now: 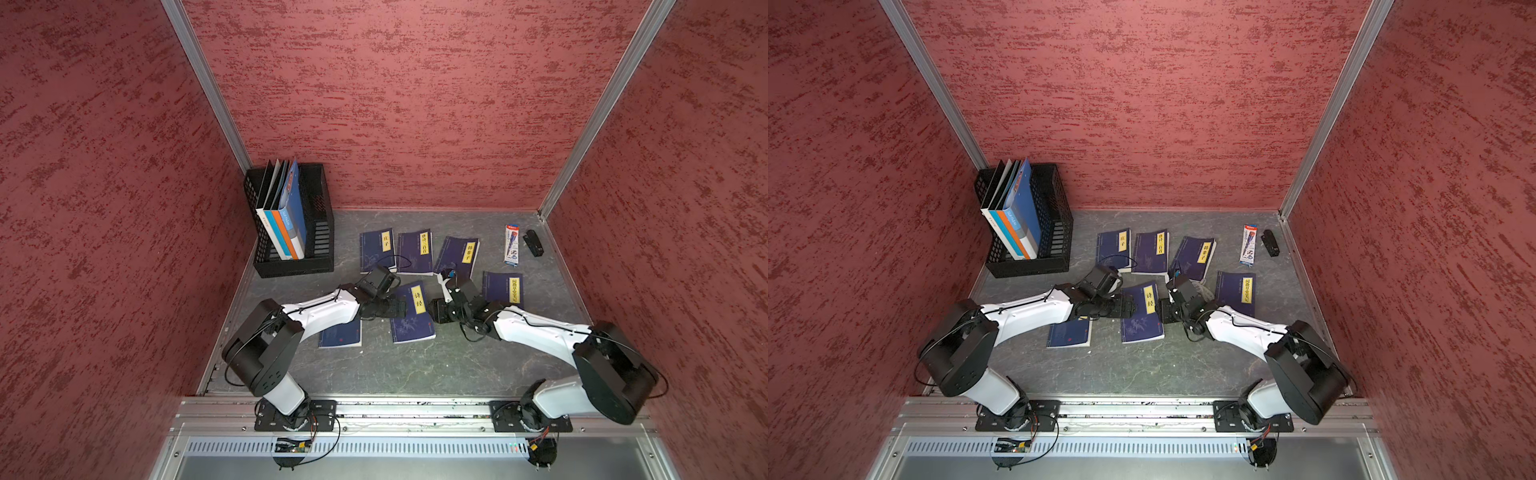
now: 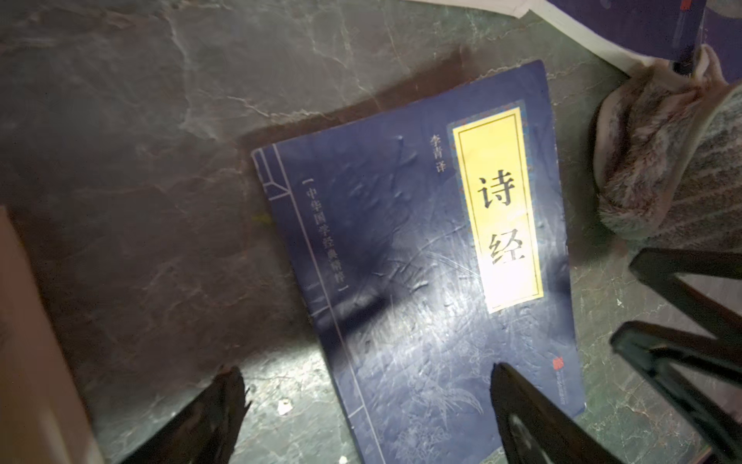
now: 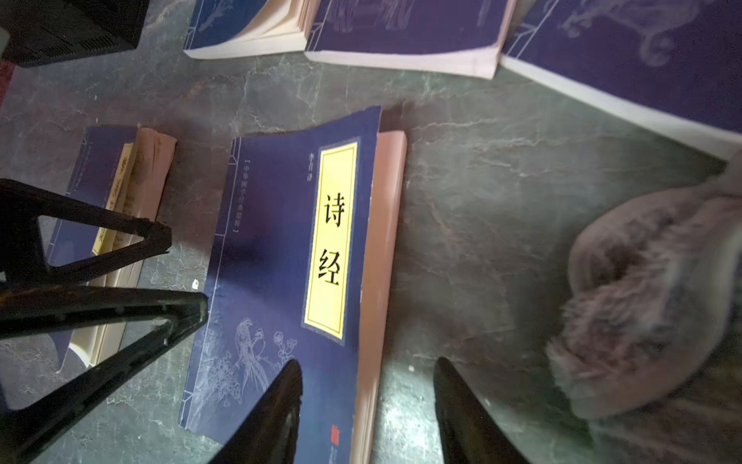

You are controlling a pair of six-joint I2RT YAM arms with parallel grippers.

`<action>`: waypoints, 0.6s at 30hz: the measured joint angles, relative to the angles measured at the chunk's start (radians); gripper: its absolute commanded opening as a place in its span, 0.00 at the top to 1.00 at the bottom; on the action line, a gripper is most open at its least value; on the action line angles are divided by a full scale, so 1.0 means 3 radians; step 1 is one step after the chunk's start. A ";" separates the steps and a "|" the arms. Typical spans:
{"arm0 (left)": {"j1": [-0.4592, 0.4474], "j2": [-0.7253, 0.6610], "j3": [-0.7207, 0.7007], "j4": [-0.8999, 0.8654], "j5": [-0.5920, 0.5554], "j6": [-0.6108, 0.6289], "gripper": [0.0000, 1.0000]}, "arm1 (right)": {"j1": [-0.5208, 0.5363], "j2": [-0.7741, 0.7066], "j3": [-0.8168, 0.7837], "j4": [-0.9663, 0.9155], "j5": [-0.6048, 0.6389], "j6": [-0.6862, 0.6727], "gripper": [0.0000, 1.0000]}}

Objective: Wipe the cover of the book
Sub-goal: Pick up the book from the center of the board.

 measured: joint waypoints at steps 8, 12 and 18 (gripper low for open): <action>-0.0037 0.0000 0.0000 0.0095 -0.0050 -0.0188 0.09 | 0.0033 0.0165 -0.0161 0.0148 -0.0098 0.0036 0.57; -0.0064 0.0000 -0.0025 0.0158 -0.0046 -0.0277 0.14 | 0.0036 0.0200 -0.0165 0.0173 -0.0104 0.0047 0.63; -0.0107 0.0001 -0.0131 0.0228 -0.0041 -0.0406 0.17 | 0.0039 0.0256 -0.0165 0.0165 -0.0104 0.0060 0.67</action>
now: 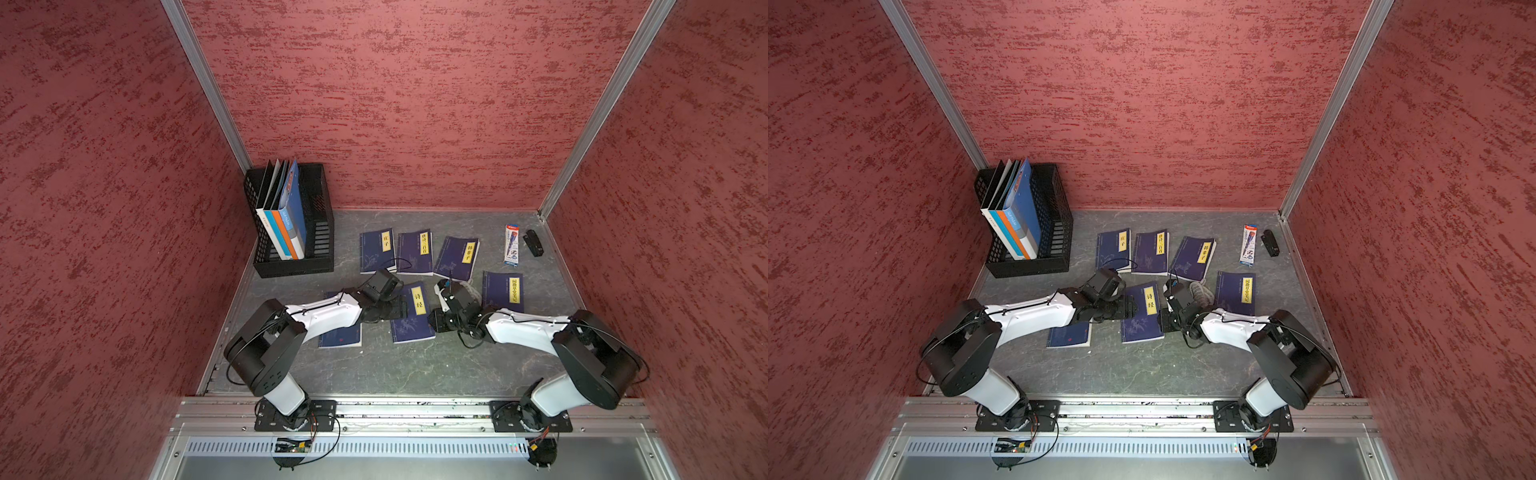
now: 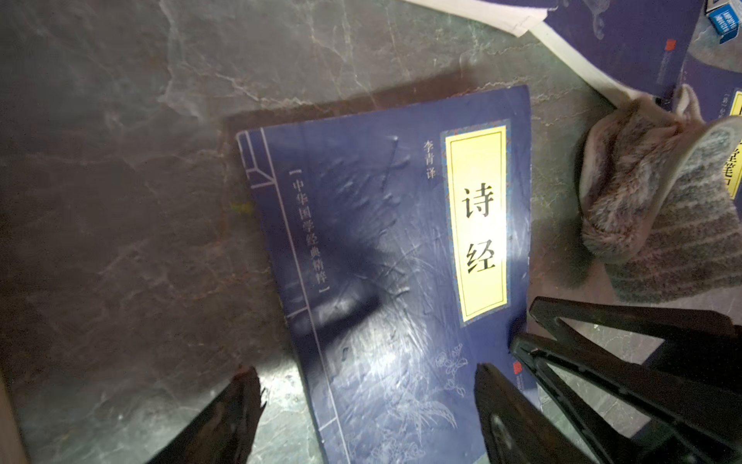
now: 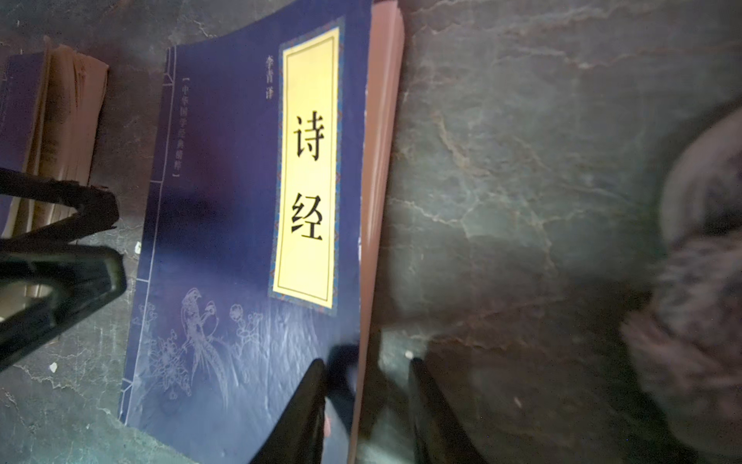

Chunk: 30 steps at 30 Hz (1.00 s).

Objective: Wipe the cover of the book
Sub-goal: Pick up the book from the center of the board.

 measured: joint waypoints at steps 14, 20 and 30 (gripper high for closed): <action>-0.0025 0.0205 -0.0061 0.0323 0.0189 -0.0113 0.35 | 0.0128 -0.0001 0.0008 -0.0090 0.0004 0.0028 0.75; 0.0069 0.0244 -0.0057 0.0403 0.0308 -0.0123 0.42 | 0.0139 -0.0001 0.0009 -0.0109 0.0006 0.0102 0.76; 0.0183 0.0248 -0.0092 0.0498 0.0514 -0.0118 0.51 | 0.0141 0.0004 0.0009 -0.0106 0.0010 0.0170 0.77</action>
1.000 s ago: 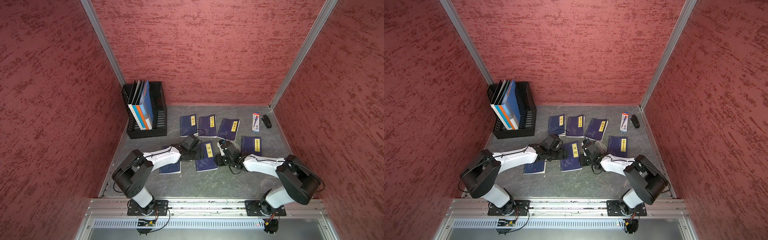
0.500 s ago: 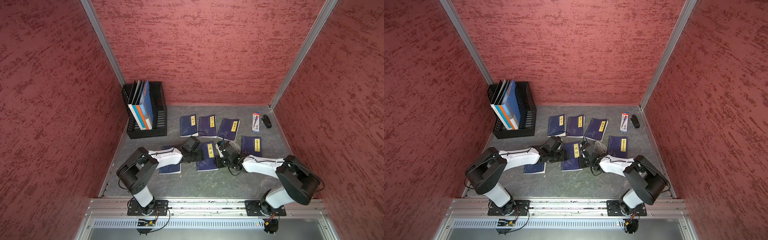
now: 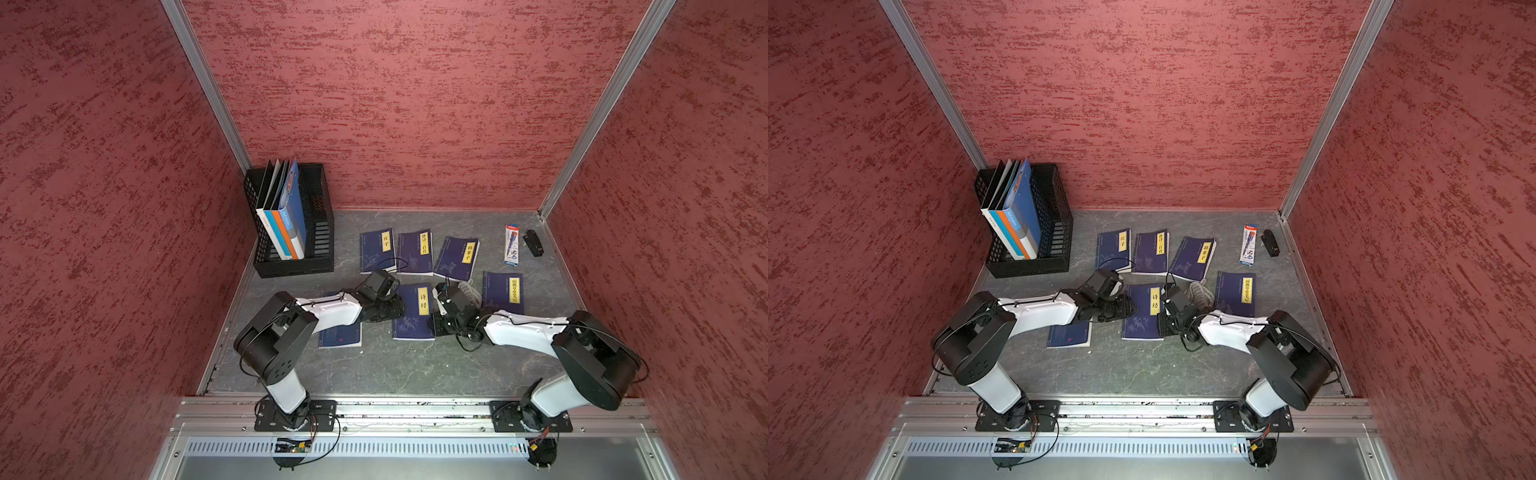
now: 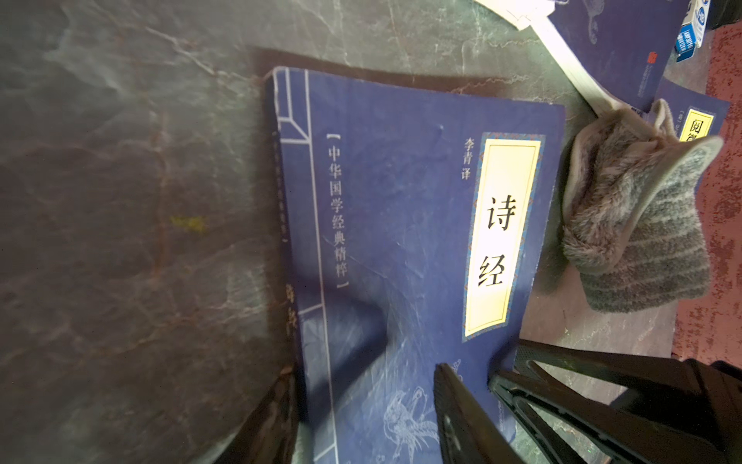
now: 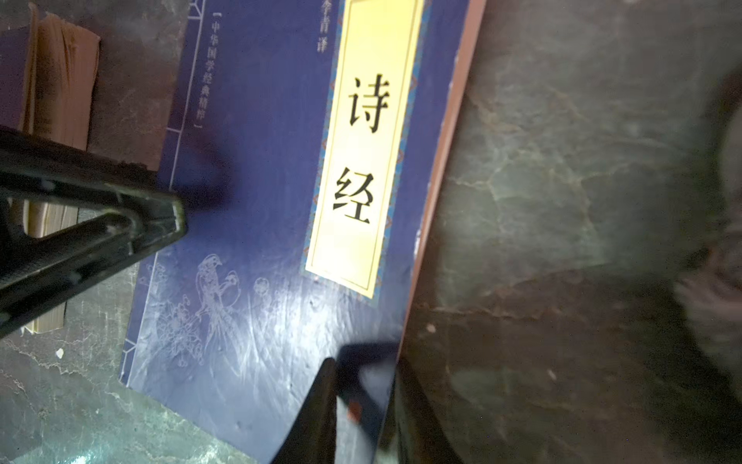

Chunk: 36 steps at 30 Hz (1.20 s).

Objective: Wipe the cover of the book
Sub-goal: Pick up the book from the center of the board.

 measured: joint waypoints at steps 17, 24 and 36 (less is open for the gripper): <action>0.0032 -0.0196 -0.0200 0.0332 0.0000 0.0066 0.60 | 0.0000 0.0060 0.0004 0.0113 0.0024 0.0060 0.77; 0.0019 -0.0266 -0.0219 0.0495 0.0109 0.0069 0.69 | 0.0001 0.0121 0.0024 0.0221 0.0038 0.0062 0.76; 0.0050 -0.0272 -0.0207 0.0429 0.0160 0.0071 1.00 | 0.0009 0.0127 0.0042 0.0230 0.0057 0.0053 0.66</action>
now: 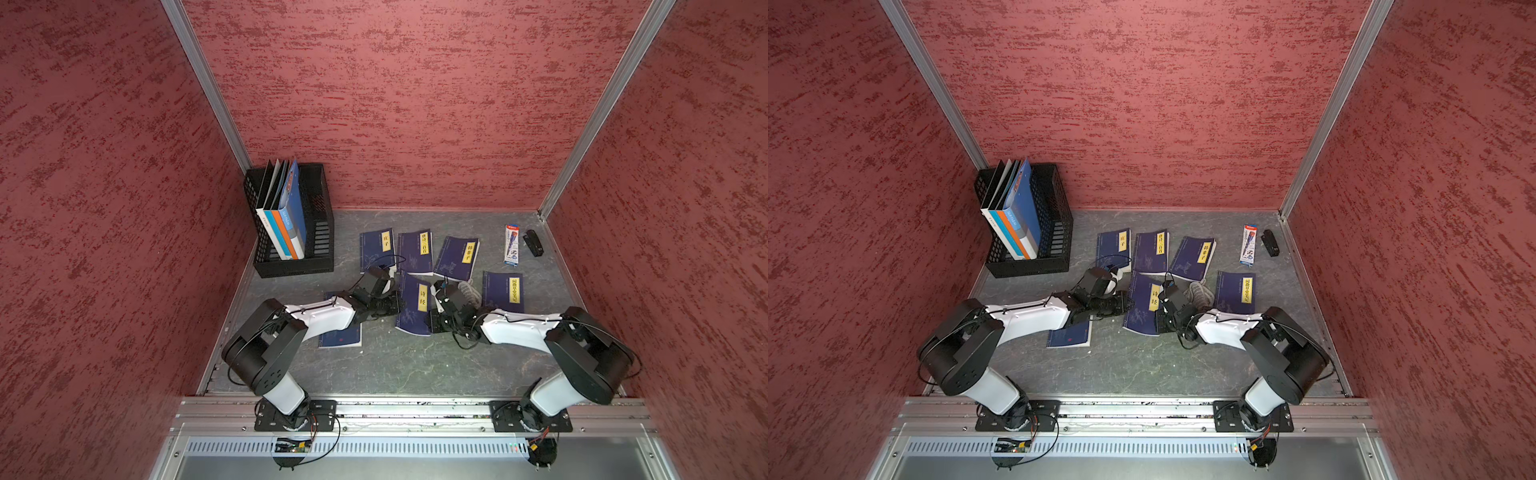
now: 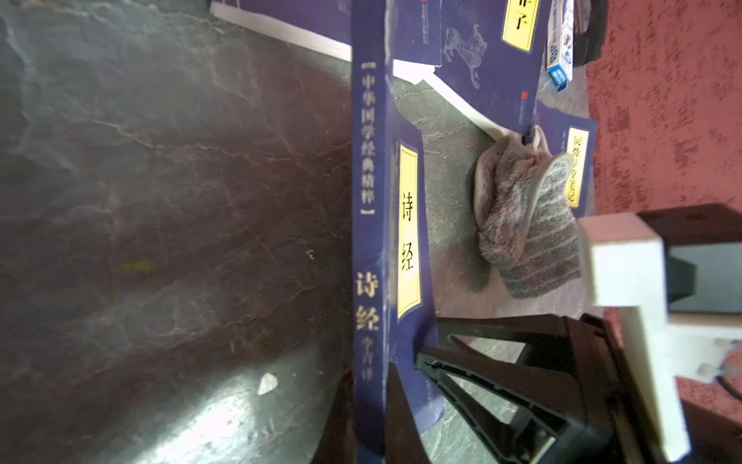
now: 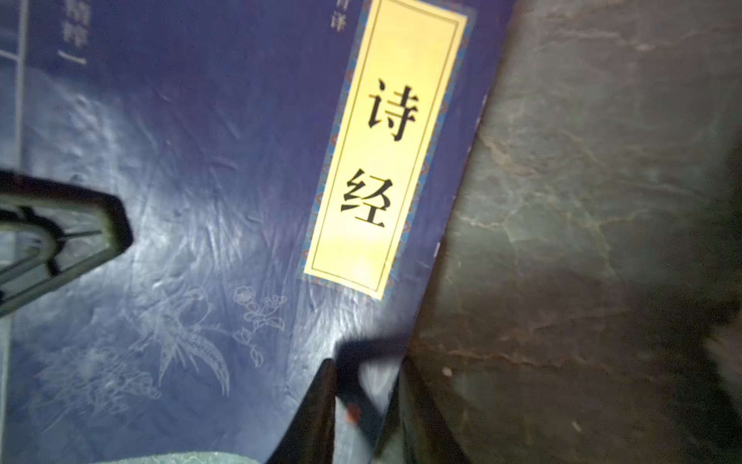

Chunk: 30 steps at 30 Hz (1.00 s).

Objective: Wipe the cover of the book
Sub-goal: Pick up the book from the center of the board, then place the book on the book.

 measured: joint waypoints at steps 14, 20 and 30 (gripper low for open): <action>0.0651 -0.1086 -0.0014 -0.1266 0.0127 0.0159 1.00 | 0.0023 -0.0226 0.0309 -0.0230 0.0181 -0.0238 0.46; 0.1305 -0.1626 -0.0066 -0.1829 0.0431 0.0286 1.00 | 0.0023 -0.0193 0.0356 -0.0224 0.0188 -0.0292 0.46; 0.2247 -0.1972 -0.0102 -0.2477 0.1074 0.0538 1.00 | 0.0023 -0.0072 0.0360 -0.0219 0.0183 -0.0337 0.45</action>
